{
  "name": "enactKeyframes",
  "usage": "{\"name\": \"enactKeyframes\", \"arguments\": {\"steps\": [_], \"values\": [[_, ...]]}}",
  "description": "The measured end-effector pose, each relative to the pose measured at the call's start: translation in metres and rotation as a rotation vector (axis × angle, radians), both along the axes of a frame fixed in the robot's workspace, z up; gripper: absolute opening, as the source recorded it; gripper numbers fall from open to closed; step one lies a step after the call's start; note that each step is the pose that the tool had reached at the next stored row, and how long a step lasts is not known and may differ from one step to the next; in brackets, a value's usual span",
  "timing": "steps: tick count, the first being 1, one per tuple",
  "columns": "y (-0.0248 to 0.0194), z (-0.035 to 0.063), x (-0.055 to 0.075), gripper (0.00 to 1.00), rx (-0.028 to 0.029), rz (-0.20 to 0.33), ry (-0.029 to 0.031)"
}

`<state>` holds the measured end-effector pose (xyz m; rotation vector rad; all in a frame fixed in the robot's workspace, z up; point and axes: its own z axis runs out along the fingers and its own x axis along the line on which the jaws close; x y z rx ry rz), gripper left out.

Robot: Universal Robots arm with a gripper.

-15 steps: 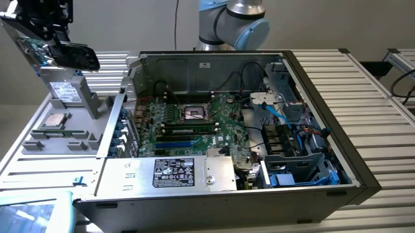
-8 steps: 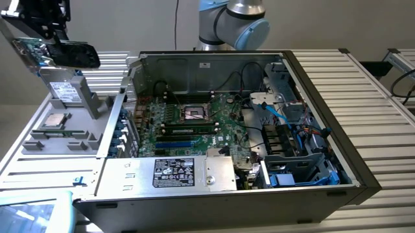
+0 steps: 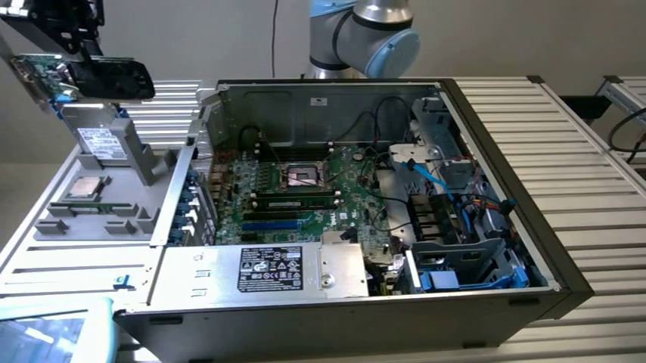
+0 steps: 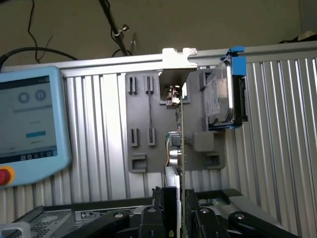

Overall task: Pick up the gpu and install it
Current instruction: 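Pick up the gpu and move the gpu toward the slot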

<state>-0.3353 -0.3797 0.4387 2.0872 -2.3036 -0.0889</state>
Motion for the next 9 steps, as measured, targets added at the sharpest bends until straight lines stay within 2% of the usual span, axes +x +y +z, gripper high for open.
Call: {"name": "enactKeyframes", "arguments": {"steps": [2, 8, 9], "values": [[0.0000, 0.0040, 0.0000, 0.28, -0.0005, 0.009, -0.0002], [0.0000, 0.0043, 0.0002, 0.28, -0.0009, 0.010, 0.0000], [-0.0001, 0.0044, 0.0038, 0.28, -0.0011, 0.010, 0.0003]]}}
